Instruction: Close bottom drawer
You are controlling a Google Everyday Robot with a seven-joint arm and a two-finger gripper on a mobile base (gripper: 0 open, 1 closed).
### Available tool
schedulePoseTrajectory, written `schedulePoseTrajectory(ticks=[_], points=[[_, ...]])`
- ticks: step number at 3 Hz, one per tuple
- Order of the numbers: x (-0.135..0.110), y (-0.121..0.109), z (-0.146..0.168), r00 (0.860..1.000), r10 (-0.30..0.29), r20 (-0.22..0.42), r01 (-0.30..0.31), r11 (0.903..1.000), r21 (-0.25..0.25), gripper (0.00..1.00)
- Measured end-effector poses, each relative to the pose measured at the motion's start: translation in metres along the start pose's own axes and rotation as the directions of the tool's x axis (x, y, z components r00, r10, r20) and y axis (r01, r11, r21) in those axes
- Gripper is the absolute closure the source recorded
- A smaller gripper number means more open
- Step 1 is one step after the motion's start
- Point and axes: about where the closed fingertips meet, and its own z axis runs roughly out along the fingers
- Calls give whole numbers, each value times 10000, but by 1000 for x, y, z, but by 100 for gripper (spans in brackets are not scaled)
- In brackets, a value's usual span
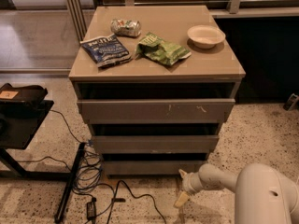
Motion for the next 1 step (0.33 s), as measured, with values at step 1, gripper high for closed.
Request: schedulePoseTrajectory(ticks=[1], points=[[0,0,0,10000,0,0,0,10000,0,0]])
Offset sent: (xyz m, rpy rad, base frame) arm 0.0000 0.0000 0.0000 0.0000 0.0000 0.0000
